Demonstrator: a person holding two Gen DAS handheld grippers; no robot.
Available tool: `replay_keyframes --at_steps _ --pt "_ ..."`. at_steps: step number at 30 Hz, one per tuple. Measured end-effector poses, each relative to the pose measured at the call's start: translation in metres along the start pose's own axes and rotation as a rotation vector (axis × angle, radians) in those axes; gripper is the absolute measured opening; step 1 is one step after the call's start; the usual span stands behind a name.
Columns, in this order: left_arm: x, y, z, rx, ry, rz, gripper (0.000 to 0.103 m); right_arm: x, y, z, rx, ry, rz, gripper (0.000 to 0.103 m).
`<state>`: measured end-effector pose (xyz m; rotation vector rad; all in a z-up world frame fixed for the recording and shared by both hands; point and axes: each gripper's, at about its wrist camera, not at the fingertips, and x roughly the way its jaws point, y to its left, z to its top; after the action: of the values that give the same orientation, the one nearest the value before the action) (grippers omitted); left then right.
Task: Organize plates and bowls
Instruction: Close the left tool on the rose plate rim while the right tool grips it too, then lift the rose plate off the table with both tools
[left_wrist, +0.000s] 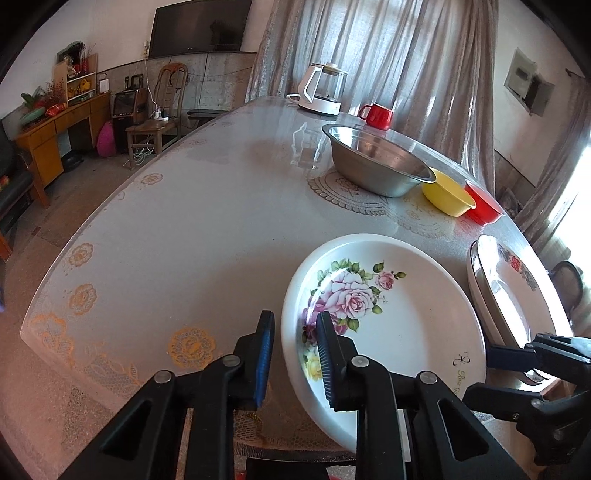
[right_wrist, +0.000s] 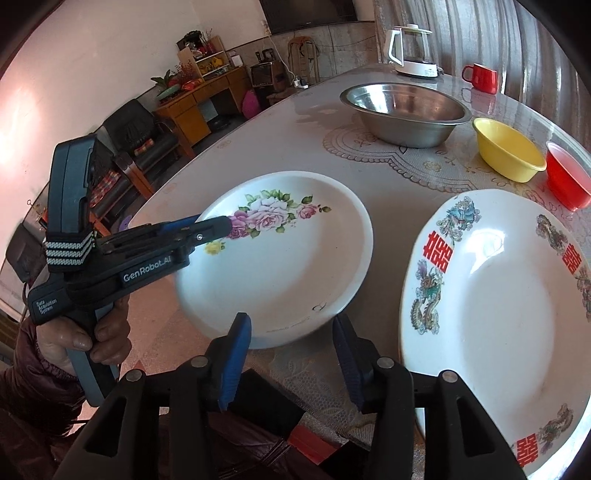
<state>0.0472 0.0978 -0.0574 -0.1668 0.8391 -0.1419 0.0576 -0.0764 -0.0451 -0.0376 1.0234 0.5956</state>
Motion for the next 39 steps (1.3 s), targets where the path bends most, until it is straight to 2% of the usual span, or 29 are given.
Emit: replay_keyframes --at_steps 3,6,17,21,25,28,32,39 --pt "0.000 0.003 0.001 -0.010 -0.007 0.032 0.024 0.004 0.001 0.007 -0.004 -0.014 0.001 0.049" --pt "0.000 0.010 0.005 -0.037 -0.005 0.034 0.024 0.012 0.009 0.014 -0.050 -0.020 -0.050 0.049" --pt "0.006 0.017 0.013 -0.043 -0.018 0.051 0.026 0.046 0.004 0.059 -0.032 -0.044 -0.153 0.047" --pt "0.009 0.015 0.015 -0.023 -0.033 0.058 0.032 0.058 0.009 0.066 -0.054 -0.030 -0.217 0.040" --pt "0.013 0.009 0.016 0.009 -0.049 0.078 0.040 0.057 0.007 0.066 -0.051 -0.052 -0.208 0.039" --pt "0.013 0.008 0.016 0.003 -0.055 0.072 0.042 0.057 0.006 0.066 -0.062 -0.056 -0.206 0.039" --pt "0.014 0.008 0.017 0.007 -0.054 0.079 0.042 0.060 0.006 0.067 -0.068 -0.065 -0.207 0.041" --pt "0.014 0.012 0.018 -0.016 -0.054 0.099 0.033 0.060 0.007 0.064 -0.069 -0.095 -0.220 0.040"
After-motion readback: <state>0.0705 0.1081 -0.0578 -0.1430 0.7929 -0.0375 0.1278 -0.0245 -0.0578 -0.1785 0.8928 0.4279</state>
